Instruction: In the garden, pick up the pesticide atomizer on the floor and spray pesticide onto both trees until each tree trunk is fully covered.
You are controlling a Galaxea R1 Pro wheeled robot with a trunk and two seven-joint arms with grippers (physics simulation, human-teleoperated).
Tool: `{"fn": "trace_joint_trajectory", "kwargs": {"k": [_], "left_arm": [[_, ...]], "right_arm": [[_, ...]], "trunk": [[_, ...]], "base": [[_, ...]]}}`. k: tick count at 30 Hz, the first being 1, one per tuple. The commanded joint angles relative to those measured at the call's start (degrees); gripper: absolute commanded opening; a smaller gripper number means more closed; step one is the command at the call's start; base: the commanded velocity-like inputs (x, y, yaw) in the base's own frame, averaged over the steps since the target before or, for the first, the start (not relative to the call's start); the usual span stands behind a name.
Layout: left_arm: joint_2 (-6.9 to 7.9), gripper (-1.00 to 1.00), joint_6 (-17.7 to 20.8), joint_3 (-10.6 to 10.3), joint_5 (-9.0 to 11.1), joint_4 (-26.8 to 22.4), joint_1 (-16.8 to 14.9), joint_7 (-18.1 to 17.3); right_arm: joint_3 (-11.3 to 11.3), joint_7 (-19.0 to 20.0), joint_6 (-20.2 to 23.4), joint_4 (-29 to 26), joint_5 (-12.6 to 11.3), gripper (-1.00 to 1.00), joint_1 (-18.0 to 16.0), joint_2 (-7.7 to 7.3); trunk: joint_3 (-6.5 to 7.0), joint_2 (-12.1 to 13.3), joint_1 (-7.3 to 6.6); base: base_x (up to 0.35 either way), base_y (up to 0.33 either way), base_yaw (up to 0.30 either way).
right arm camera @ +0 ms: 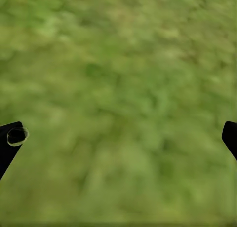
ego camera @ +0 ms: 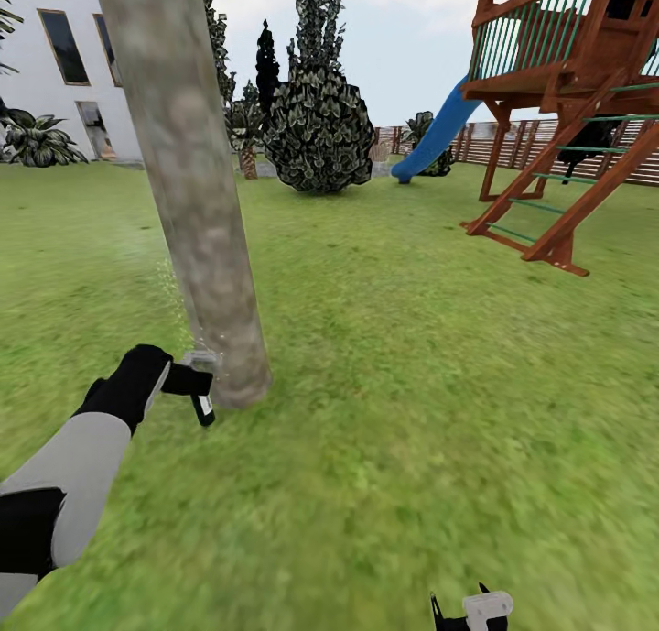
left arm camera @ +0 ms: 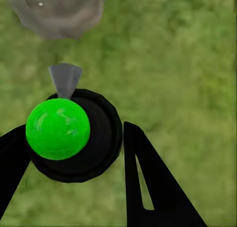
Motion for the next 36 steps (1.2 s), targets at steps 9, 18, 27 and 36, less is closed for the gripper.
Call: {"fn": "trace_joint_trajectory", "kwargs": {"k": [9, 18, 27, 36], "left_arm": [[0.06, -1.0, 9.0, -2.3, -2.2, -2.7, -5.3, 0.1], [6.7, -1.0, 8.5, -6.8, -3.5, -2.7, -3.2, -8.9], [6.58, -1.0, 9.1, -9.8, -3.7, -3.1, -2.9, -10.9], [10.1, -1.0, 8.7, -9.8, -3.6, -2.2, -2.6, -11.0]], "right_arm": [[0.0, 0.0, 0.0, 0.0, 0.0, 1.0, 0.0, 0.0], [0.0, 0.0, 0.0, 0.0, 0.0, 1.0, 0.0, 0.0], [0.0, 0.0, 0.0, 0.0, 0.0, 1.0, 0.0, 0.0], [0.1, 0.0, 0.0, 0.0, 0.0, 1.0, 0.0, 0.0]], "trunk": [[0.0, 0.0, 0.0], [0.0, 0.0, 0.0], [0.0, 0.0, 0.0], [0.0, 0.0, 0.0]], "base": [[-0.065, 0.011, 0.0], [0.0, 0.0, 0.0], [0.178, 0.046, 0.0], [0.01, 0.002, 0.0]]}}
